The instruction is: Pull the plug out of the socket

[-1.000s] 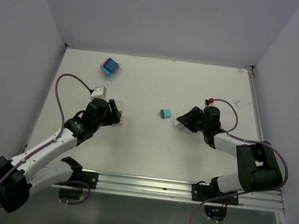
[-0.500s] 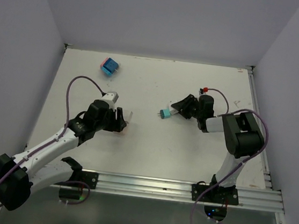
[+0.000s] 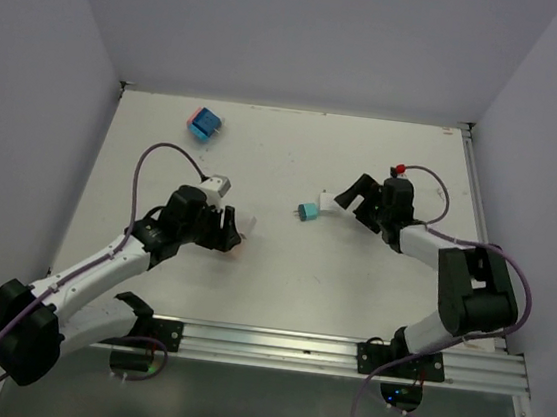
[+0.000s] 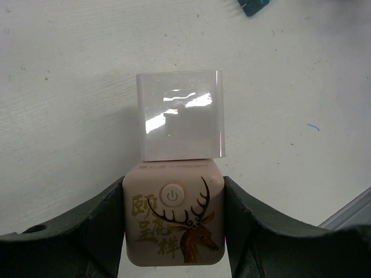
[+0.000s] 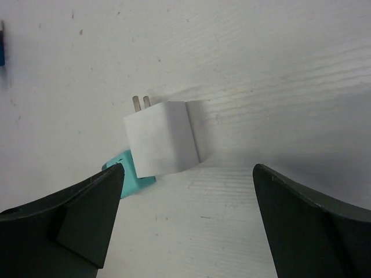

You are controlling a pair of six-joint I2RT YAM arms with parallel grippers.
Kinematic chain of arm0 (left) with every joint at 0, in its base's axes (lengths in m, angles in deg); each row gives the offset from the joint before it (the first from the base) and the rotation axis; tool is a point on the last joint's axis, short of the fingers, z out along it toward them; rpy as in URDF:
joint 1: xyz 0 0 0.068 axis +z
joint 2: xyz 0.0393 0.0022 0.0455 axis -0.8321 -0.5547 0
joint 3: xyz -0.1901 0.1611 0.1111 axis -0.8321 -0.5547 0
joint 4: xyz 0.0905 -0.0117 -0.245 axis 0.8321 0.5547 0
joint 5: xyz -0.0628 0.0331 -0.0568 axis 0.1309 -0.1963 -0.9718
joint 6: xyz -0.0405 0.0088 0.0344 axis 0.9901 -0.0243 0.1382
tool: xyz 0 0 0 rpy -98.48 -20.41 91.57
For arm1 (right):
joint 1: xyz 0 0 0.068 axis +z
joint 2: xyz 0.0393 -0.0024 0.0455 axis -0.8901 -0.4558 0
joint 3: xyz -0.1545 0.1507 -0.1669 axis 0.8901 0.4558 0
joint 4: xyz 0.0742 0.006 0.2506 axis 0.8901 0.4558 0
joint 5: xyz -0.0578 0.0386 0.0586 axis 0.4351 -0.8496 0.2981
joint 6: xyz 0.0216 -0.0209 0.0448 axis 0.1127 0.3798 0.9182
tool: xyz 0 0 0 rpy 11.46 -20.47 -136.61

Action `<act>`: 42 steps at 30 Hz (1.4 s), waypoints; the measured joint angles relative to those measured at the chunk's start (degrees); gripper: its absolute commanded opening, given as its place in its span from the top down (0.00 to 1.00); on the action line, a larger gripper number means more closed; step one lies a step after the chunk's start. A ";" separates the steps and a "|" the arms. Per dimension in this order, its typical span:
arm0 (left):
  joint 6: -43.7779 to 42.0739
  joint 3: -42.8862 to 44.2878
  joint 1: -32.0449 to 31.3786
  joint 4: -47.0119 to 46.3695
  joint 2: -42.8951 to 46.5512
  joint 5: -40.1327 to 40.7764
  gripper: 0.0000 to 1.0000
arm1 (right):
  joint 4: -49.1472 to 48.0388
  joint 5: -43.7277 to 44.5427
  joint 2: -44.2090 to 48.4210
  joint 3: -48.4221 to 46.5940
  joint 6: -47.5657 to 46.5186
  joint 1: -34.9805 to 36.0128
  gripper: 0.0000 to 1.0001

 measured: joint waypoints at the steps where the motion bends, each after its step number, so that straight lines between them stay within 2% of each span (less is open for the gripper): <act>1: -0.26 0.00 -0.24 0.00 0.00 -0.13 1.00 | 2.32 1.53 1.77 0.00 -0.79 -0.07 0.03; 6: -2.58 0.11 -2.80 -0.44 -0.24 -0.66 1.00 | 9.33 2.86 10.16 0.44 -2.93 -0.09 0.07; 11: -4.28 0.68 -5.97 -1.22 -1.18 -0.79 1.00 | 12.72 -4.66 12.90 0.44 -2.40 1.81 0.06; 15: -4.74 0.70 -8.15 -2.03 -1.18 -0.83 1.00 | 14.78 -10.47 12.48 -0.22 0.48 7.61 0.05; 21: -5.57 0.79 -10.08 -4.59 -1.14 -0.90 1.00 | 10.71 -16.59 10.27 -1.75 8.41 18.32 0.05; 28: -5.97 0.81 -10.86 -7.72 0.87 -0.74 1.00 | 5.62 -20.22 5.44 -4.92 14.58 22.12 0.07; 31: -5.99 0.81 -10.86 -9.66 1.51 -0.70 1.00 | 3.41 -21.09 3.91 -5.42 16.20 23.39 0.11; 38: -5.99 0.81 -11.10 -11.67 1.60 -0.74 1.00 | 0.35 -22.47 2.19 -5.49 17.90 24.61 0.34; 40: -5.99 0.79 -11.10 -11.76 1.60 -0.74 1.00 | 0.15 -22.53 2.19 -5.62 17.75 24.61 0.37; 42: -5.97 0.55 -11.10 -12.17 1.62 -0.74 1.00 | 0.20 -22.53 2.19 -5.75 17.55 24.61 0.46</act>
